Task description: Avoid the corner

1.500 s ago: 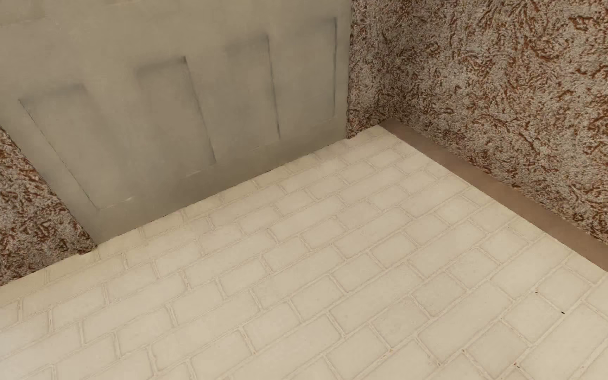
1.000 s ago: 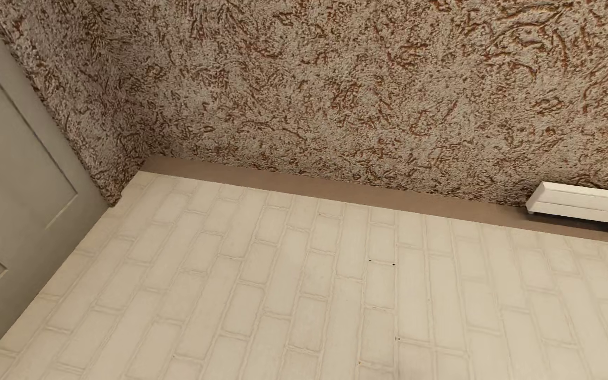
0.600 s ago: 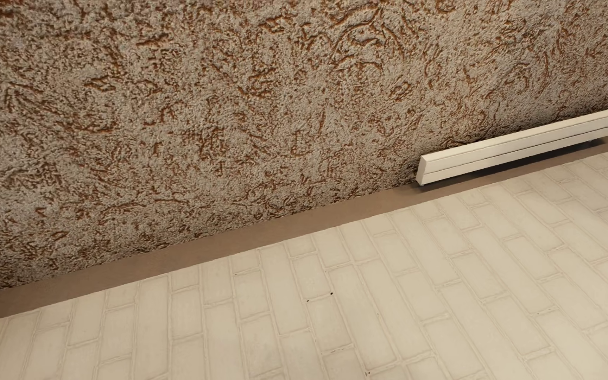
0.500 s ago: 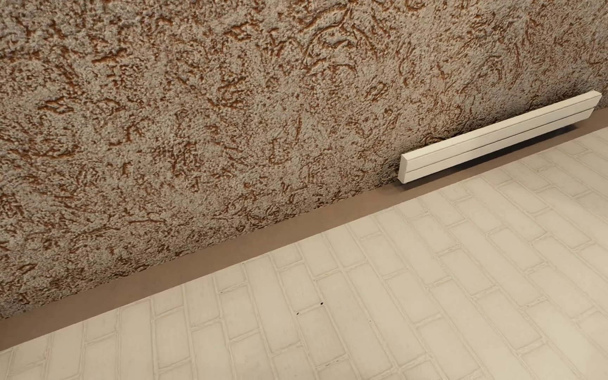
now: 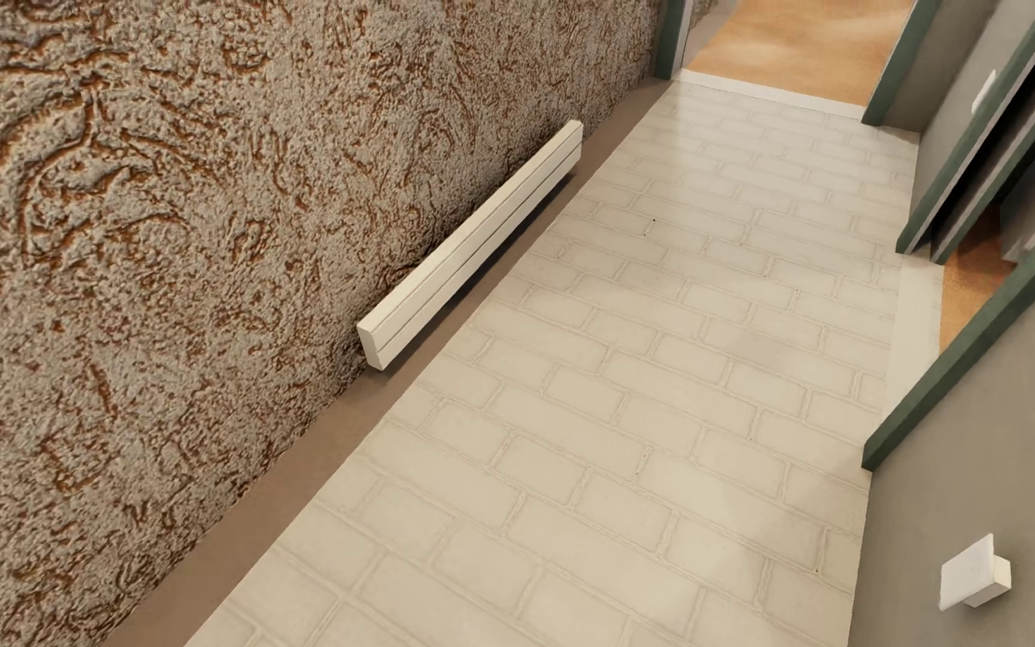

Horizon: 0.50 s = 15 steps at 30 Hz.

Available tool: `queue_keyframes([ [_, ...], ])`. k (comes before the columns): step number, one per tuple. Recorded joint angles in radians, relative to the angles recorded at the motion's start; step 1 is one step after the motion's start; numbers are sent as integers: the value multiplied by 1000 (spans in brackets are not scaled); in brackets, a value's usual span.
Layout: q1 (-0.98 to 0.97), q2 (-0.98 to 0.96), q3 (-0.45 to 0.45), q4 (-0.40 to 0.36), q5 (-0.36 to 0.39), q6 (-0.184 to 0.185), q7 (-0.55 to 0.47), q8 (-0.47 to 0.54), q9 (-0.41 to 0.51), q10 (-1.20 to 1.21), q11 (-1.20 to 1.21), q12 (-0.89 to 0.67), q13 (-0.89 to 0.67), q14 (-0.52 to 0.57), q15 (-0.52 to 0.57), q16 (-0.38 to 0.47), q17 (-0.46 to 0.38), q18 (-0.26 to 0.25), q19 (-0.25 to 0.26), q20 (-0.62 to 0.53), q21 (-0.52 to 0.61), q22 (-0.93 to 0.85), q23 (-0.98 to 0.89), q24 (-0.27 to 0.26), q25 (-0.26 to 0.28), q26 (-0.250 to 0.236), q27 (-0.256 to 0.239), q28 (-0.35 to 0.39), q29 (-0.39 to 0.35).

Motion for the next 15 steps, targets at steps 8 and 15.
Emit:
queue_keyframes([
  [8, 284, -734, -146, 81, 27, -25, 0, 0, -63, -58, 821, -55, 70, -289, 254, -45, -39, 0, 0, -91, -169, 13, -61, 0, 0, 0, 0, 0, 0],
  [15, 627, -743, -258, 15, 15, -2, 0, 0, 13, -114, 33, -68, 90, -346, 133, -31, 12, 0, 0, 43, -328, -76, -193, 0, 0, 0, 0, 0, 0],
])
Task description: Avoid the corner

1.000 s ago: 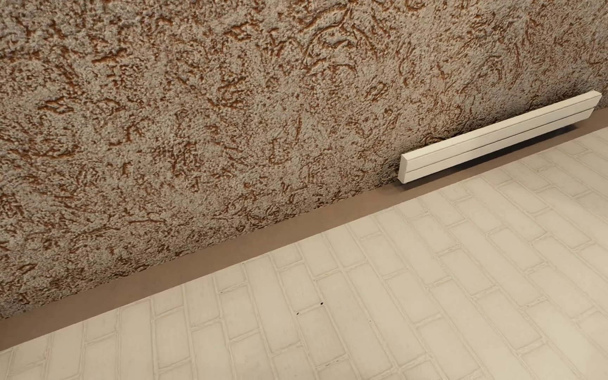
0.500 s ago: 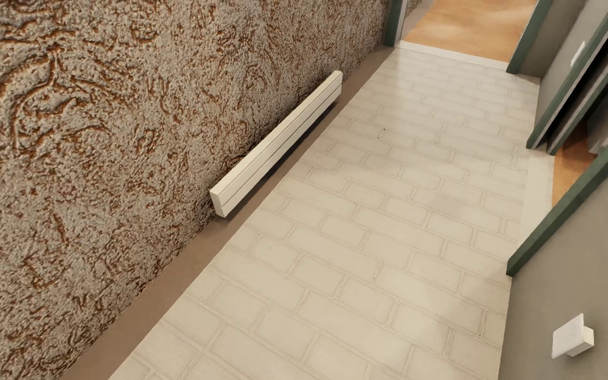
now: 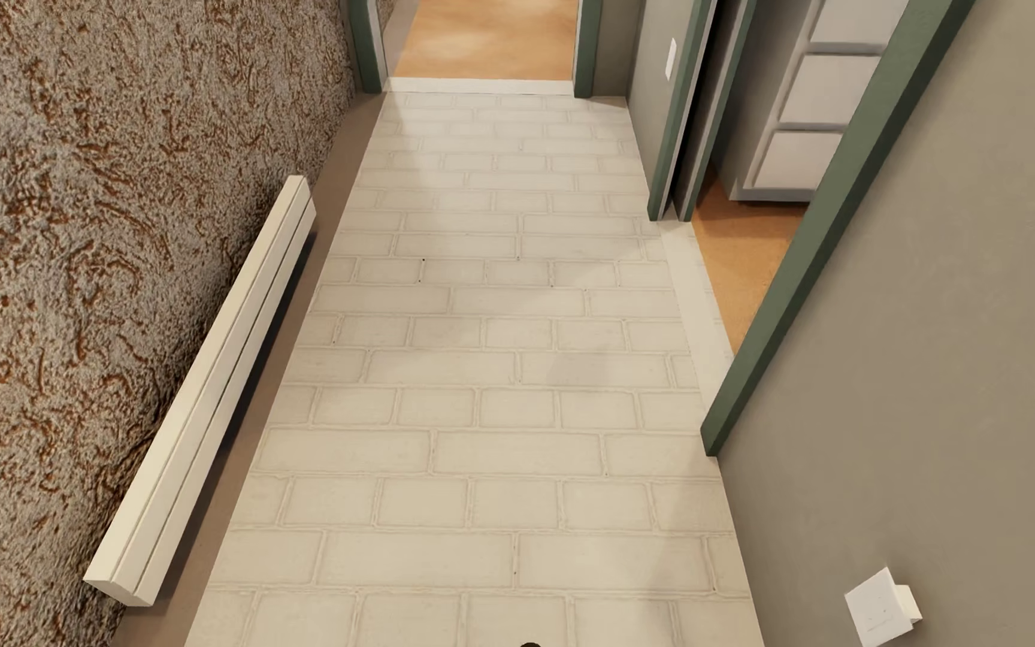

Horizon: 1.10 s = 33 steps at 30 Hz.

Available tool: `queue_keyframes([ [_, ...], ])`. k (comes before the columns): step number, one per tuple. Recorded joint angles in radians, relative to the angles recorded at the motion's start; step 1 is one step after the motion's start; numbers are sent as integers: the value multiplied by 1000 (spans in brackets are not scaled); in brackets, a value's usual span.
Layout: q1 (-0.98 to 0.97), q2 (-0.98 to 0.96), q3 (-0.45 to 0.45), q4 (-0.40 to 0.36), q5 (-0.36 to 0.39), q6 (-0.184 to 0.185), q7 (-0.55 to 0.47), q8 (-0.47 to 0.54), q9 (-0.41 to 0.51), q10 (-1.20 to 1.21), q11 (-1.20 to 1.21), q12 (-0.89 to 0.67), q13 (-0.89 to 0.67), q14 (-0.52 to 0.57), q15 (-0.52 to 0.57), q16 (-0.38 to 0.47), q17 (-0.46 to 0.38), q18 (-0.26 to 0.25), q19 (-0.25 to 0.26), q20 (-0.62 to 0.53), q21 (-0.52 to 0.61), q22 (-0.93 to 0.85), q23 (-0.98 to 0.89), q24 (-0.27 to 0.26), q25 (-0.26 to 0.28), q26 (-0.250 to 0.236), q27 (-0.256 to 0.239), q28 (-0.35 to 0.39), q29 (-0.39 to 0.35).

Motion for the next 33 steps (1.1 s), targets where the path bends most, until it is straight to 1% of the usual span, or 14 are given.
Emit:
queue_keyframes([
  [3, 36, -57, -12, 68, 36, 61, 0, 0, -45, 64, 81, 86, 1, 91, 306, -18, -5, 0, 0, 35, 125, -8, 134, 0, 0, 0, 0, 0, 0],
  [6, -249, 27, 74, 220, 94, 139, 0, 0, -114, 500, 84, 130, 2, 448, 178, -37, -34, 0, 0, -79, 340, 71, 242, 0, 0, 0, 0, 0, 0],
  [9, -499, 272, 193, 231, 97, 105, 0, 0, -71, 822, 21, 153, -103, 178, -40, -35, -54, 0, 0, -198, 478, 135, 255, 0, 0, 0, 0, 0, 0],
  [11, -554, 481, 232, 175, 42, 56, 0, 0, -16, 711, 6, 177, -132, 36, -215, -40, -73, 0, 0, -292, 294, 183, 193, 0, 0, 0, 0, 0, 0],
  [12, -587, 536, 252, 157, 30, 42, 0, 0, -2, 586, 0, 174, -148, 25, -249, -45, -77, 0, 0, -337, 170, 198, 142, 0, 0, 0, 0, 0, 0],
  [14, -608, 616, 270, 127, 15, 25, 0, 0, 17, 264, -7, 167, -185, 169, -267, -54, -82, 0, 0, -353, -34, 191, 20, 0, 0, 0, 0, 0, 0],
  [16, -589, 692, 274, 114, 5, 19, 0, 0, 25, 13, -10, 166, -217, 304, -263, -59, -88, 0, 0, -298, -129, 148, -85, 0, 0, 0, 0, 0, 0],
  [18, -599, 774, 266, 107, -17, 6, 0, 0, 32, 45, -17, 146, -212, 270, -229, -46, -86, 0, 0, -252, -147, 119, -151, 0, 0, 0, 0, 0, 0],
  [21, -568, 786, 289, 73, -88, -46, 0, 0, 5, 171, 47, 88, -145, 250, 54, -16, -36, 0, 0, -181, -48, 148, -51, 0, 0, 0, 0, 0, 0],
  [23, -502, 520, 281, 53, -104, -68, 0, 0, -24, 146, 397, 43, -147, 165, 283, -7, -8, 0, 0, -97, 144, 149, 81, 0, 0, 0, 0, 0, 0],
  [26, -363, 179, 131, 37, -69, -47, 0, 0, -31, 47, 699, -8, -71, 138, 284, 13, -23, 0, 0, -22, 253, 62, 110, 0, 0, 0, 0, 0, 0],
  [30, -176, 43, 44, 32, -16, -37, 0, 0, 13, 14, 225, -25, 15, 80, 370, 25, -18, 0, 0, 155, 368, -71, 162, 0, 0, 0, 0, 0, 0],
  [31, -123, 45, 47, 22, -11, -40, 0, 0, 21, 6, 100, -19, 20, 54, 320, 27, -13, 0, 0, 161, 397, -90, 173, 0, 0, 0, 0, 0, 0],
  [33, -39, 39, 44, 8, -23, -34, 0, 0, 13, -1, 13, 9, 36, 11, -3, 20, -14, 0, 0, 109, 376, -87, 162, 0, 0, 0, 0, 0, 0],
])
